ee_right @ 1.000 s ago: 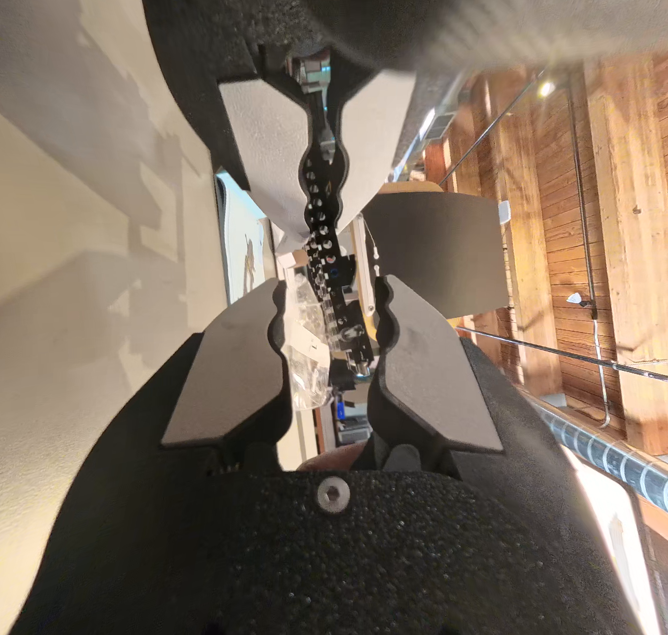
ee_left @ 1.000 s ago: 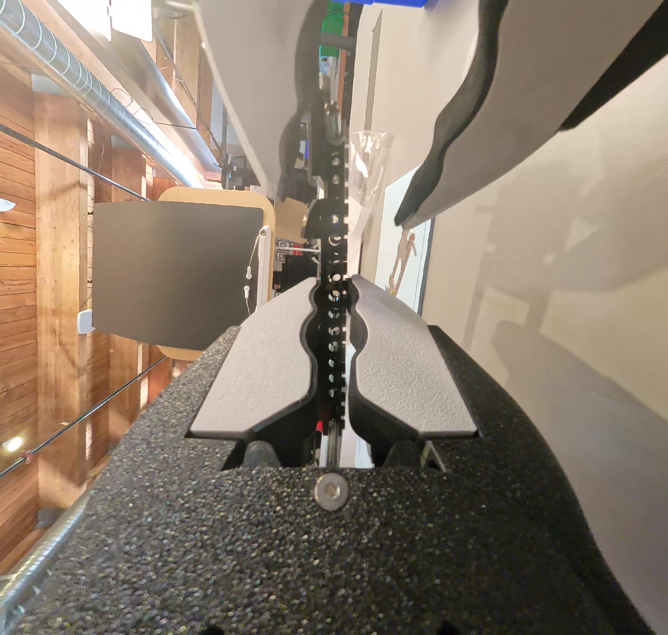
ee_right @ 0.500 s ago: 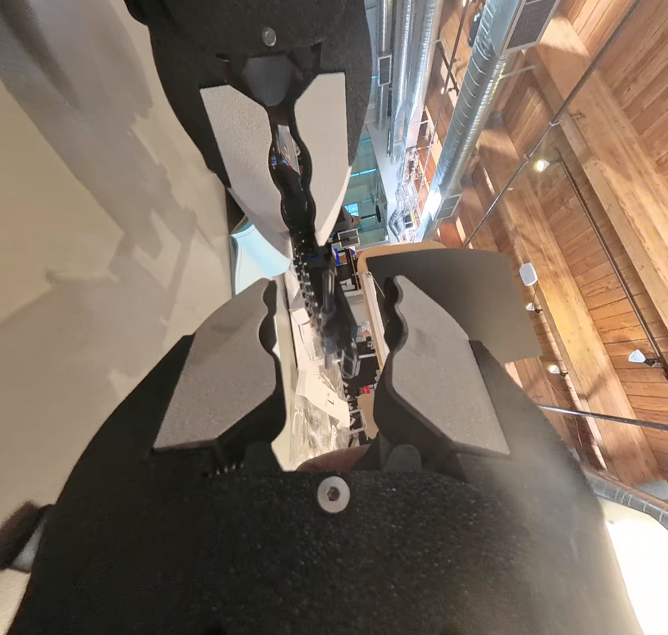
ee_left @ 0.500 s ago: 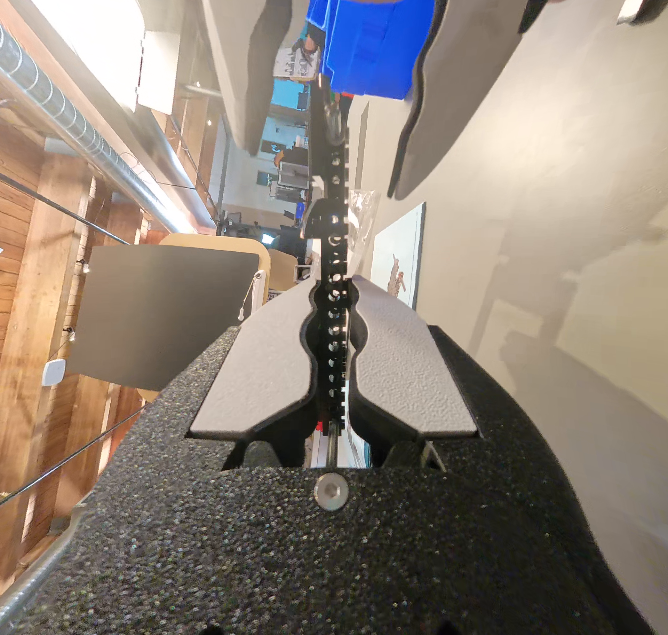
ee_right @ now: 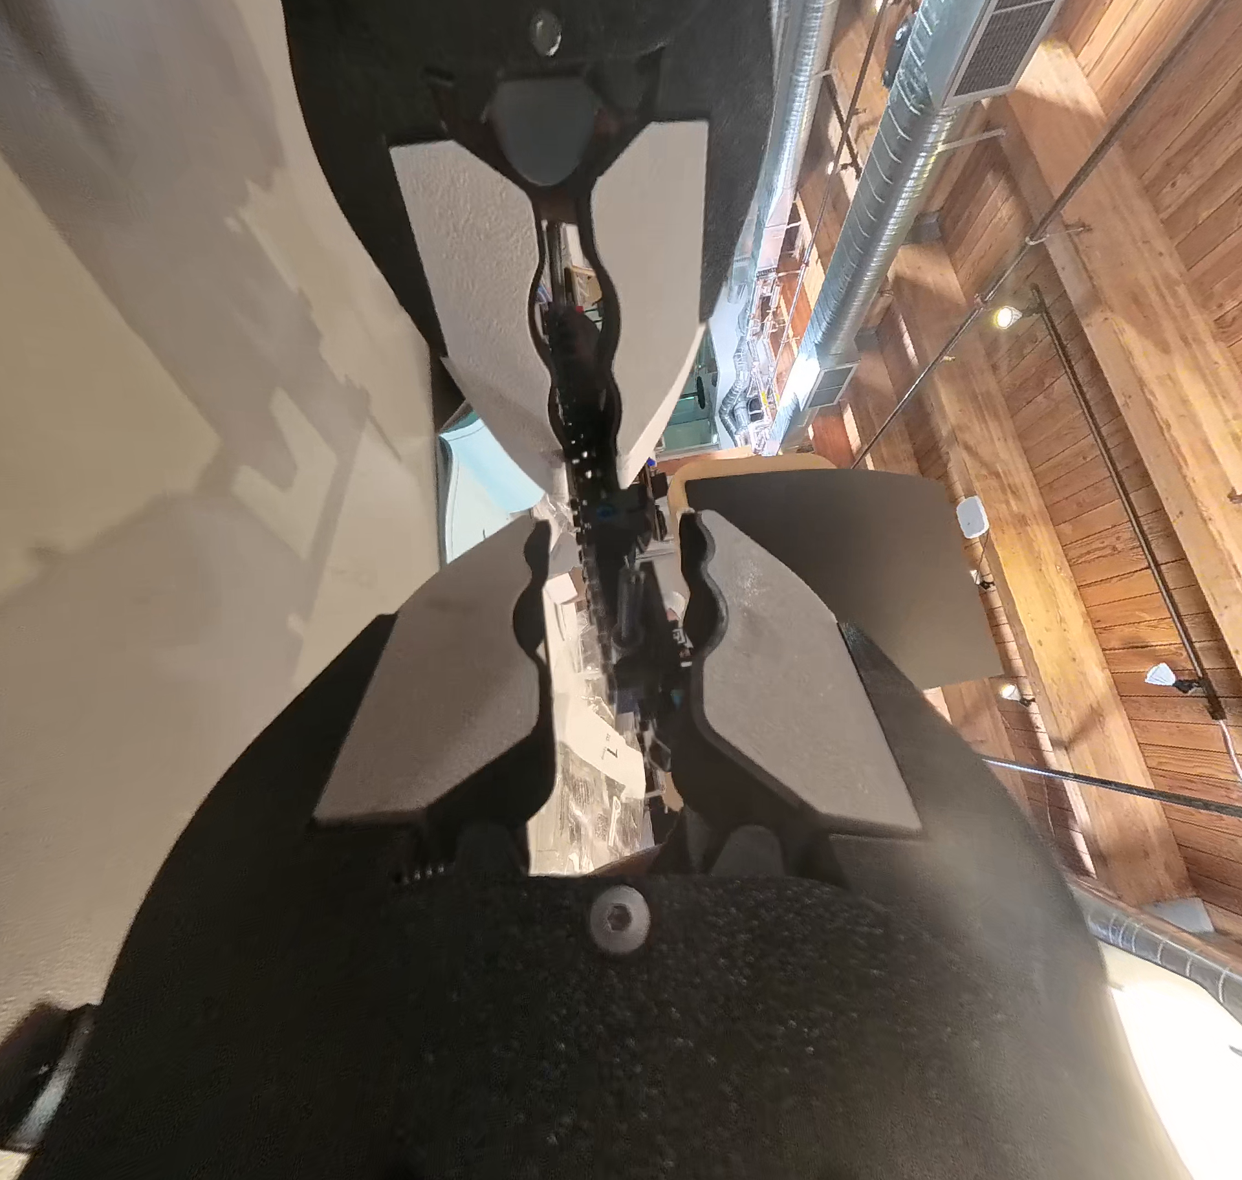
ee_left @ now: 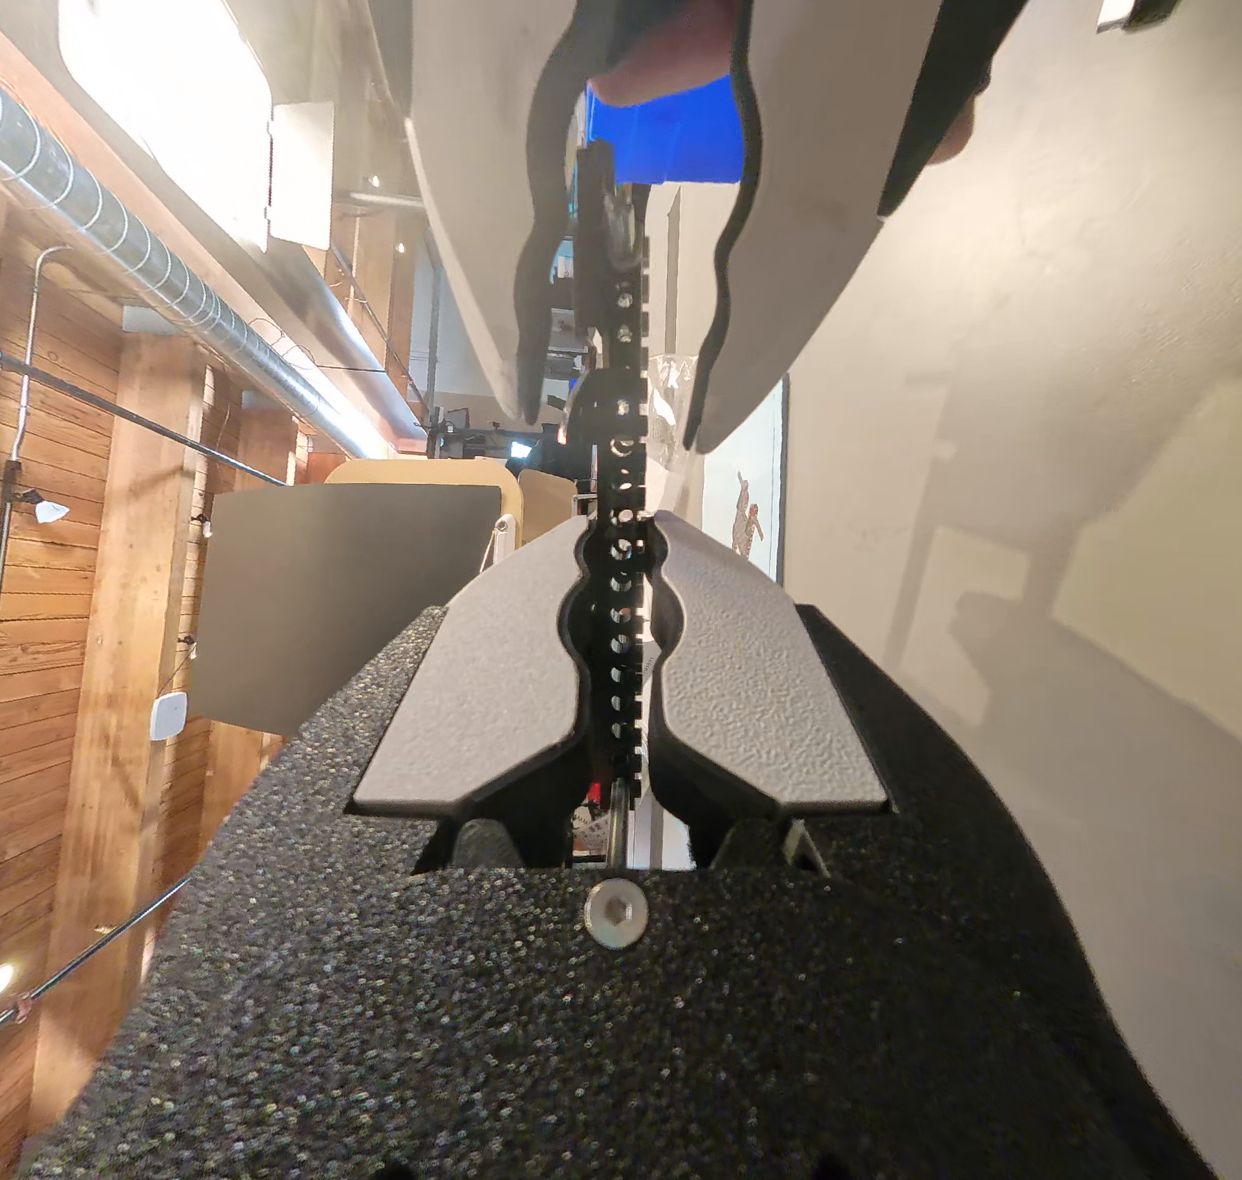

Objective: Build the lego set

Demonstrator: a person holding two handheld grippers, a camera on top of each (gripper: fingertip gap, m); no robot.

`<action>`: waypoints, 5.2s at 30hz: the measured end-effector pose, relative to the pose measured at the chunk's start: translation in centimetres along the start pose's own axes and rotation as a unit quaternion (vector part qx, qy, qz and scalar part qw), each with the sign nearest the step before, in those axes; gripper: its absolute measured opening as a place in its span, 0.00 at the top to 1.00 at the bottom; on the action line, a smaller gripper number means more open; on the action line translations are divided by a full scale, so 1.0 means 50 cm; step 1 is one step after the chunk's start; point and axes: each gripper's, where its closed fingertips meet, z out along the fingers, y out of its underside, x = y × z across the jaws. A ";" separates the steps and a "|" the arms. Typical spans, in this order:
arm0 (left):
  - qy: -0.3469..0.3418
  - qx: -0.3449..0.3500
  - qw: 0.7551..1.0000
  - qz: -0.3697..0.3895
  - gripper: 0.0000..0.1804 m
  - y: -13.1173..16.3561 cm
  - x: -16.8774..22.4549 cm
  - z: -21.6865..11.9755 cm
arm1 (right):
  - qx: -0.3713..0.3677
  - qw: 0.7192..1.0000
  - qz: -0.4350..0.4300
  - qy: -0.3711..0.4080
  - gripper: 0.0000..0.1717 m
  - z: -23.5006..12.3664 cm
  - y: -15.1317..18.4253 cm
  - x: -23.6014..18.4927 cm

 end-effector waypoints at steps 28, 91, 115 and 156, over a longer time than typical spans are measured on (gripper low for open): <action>0.007 -0.008 1.000 0.004 0.94 -0.014 0.000 -0.004 | 0.009 1.000 0.010 -0.012 0.89 -0.005 -0.008 0.004; 0.144 -0.057 0.987 0.030 0.93 0.065 0.143 0.023 | -0.079 0.970 0.147 -0.179 0.74 -0.112 0.037 -0.067; 0.458 -0.030 0.820 -0.342 0.80 0.035 0.176 -0.079 | -0.206 0.807 0.406 -0.376 0.80 -0.240 0.093 -0.175; 0.485 -0.015 0.728 -0.484 0.81 0.050 0.138 -0.050 | -0.196 0.818 0.452 -0.299 0.98 -0.044 0.114 -0.142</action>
